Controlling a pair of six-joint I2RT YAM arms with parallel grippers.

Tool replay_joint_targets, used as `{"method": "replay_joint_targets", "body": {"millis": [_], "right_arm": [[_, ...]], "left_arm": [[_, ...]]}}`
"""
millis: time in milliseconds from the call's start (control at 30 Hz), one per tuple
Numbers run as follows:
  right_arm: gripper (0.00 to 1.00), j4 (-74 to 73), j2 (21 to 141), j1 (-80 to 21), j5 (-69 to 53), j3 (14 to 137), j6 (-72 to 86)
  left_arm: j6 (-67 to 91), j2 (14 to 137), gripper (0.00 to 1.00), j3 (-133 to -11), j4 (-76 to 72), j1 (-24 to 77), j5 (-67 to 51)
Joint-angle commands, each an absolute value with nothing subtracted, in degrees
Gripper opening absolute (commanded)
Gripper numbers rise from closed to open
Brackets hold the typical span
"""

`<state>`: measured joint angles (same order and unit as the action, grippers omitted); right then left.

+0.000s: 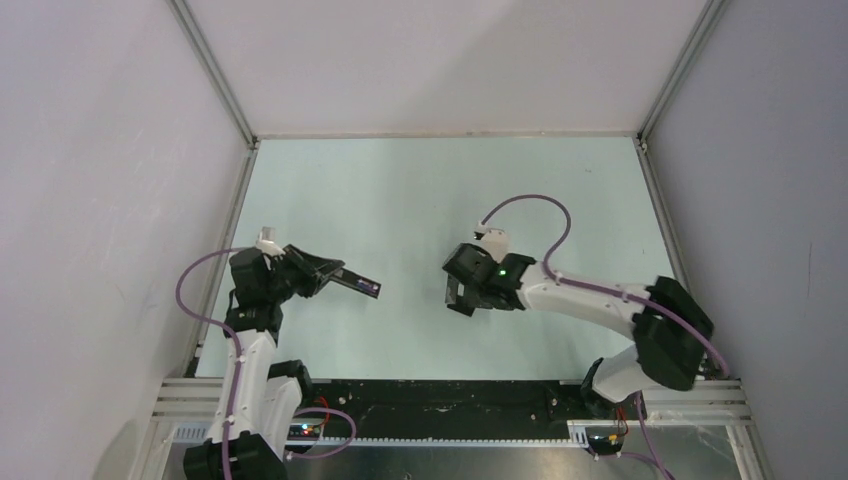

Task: Load the batteries into the remote control

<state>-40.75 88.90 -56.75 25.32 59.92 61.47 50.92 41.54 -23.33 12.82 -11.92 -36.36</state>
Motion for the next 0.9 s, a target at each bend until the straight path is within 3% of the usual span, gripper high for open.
{"method": "replay_joint_targets", "body": {"millis": [0, 100, 367, 567, 867], "right_arm": [[0.99, -29.2, 80.5, -54.1, 16.4, 55.2, 27.9], [0.98, -27.1, 80.2, -52.0, 6.3, 54.2, 14.5], [0.95, -26.6, 85.7, -50.7, 1.1, 54.1, -10.5], [0.85, -26.6, 90.5, -49.9, -3.6, 54.1, -16.2], [0.79, -27.0, 95.3, -46.8, -7.1, 56.6, -19.0]], "left_arm": [[48.0, 41.3, 0.00, -24.6, 11.2, -11.1, -40.6], [46.0, 42.1, 0.00, -25.2, 11.2, -10.1, -41.8], [44.0, 44.7, 0.00, -25.1, 11.2, -9.4, -43.1], [42.9, 45.8, 0.00, -26.0, 11.2, -9.2, -43.1], [41.6, 49.0, 0.00, -26.2, 11.2, -9.1, -43.6]]}}
